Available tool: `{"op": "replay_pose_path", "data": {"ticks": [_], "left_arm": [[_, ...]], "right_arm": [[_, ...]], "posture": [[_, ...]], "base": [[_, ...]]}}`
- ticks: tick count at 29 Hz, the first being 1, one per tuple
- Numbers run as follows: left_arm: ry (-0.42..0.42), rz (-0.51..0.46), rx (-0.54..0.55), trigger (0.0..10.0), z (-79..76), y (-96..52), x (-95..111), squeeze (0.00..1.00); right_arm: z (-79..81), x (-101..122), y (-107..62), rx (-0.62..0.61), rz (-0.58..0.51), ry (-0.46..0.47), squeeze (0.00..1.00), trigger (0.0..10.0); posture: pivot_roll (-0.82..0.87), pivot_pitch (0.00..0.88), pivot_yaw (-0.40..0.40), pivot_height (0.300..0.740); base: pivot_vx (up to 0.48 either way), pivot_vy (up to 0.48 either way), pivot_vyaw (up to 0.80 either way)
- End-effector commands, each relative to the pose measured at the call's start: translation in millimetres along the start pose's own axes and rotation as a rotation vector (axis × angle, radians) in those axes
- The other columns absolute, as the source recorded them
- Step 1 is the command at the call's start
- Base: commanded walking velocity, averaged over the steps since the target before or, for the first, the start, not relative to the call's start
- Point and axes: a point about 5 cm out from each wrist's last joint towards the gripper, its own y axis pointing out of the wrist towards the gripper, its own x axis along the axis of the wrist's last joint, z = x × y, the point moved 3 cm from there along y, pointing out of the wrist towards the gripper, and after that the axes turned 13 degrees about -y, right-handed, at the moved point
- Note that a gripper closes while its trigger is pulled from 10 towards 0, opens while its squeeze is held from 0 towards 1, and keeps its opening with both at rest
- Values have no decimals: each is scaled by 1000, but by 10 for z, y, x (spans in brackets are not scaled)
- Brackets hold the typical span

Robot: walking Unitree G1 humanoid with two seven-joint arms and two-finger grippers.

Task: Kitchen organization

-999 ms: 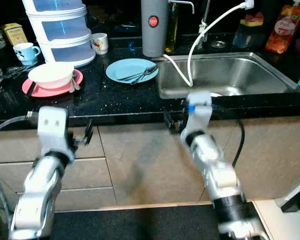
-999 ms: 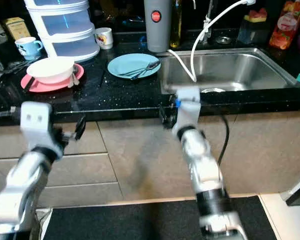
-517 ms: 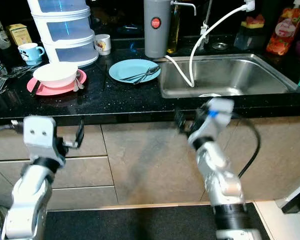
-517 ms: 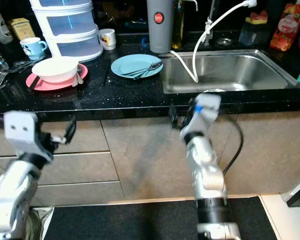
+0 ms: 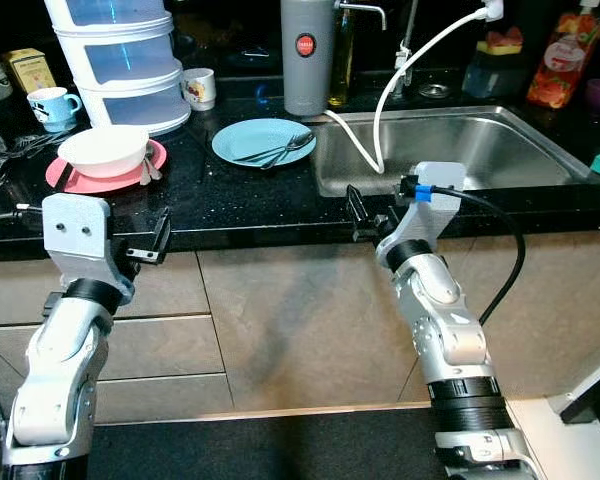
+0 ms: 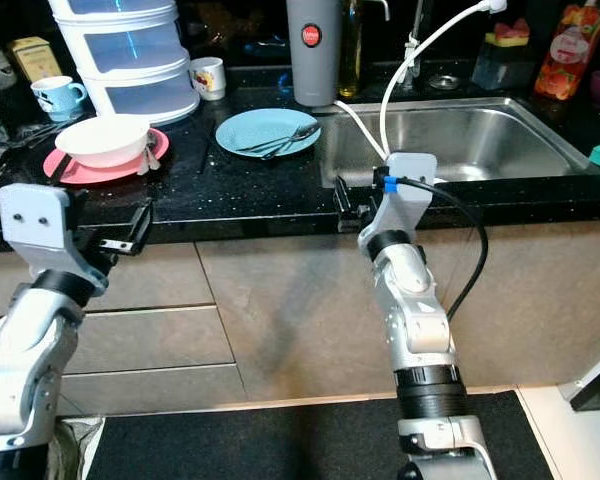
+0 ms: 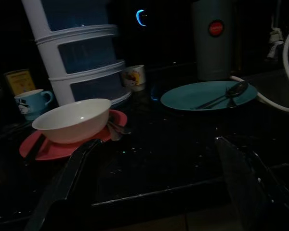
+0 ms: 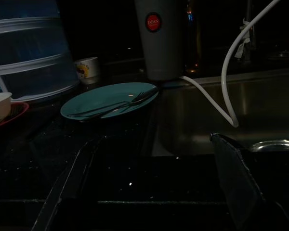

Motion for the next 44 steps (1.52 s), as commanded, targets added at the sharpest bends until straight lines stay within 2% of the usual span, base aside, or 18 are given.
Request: {"op": "replay_pose_path", "data": {"ticks": [1,5,32,39,44], "left_arm": [[18,-18,28,10000,57,17,60,0],[13,-39,24,10000,78,34,123,0],[32,-28,-2,10000,51,43,144,0],[56,5,-16,10000,21,72,118,0],[69,35,-51,10000,-39,100,88,0]], "right_arm": [[-5,-2,8,-10,2,13,0,10000],[-27,8,26,-20,2,14,0,10000],[2,-8,43,-14,7,36,0,10000],[0,-27,47,-13,14,36,0,10000],[-34,-39,47,-21,20,34,0,10000]], "posture": [[-3,70,18,740],[-5,70,22,740],[2,42,21,740],[6,51,18,740],[6,59,21,740]], "base": [[0,0,0],[296,0,0],[470,0,0],[414,0,0],[0,0,0]]}}
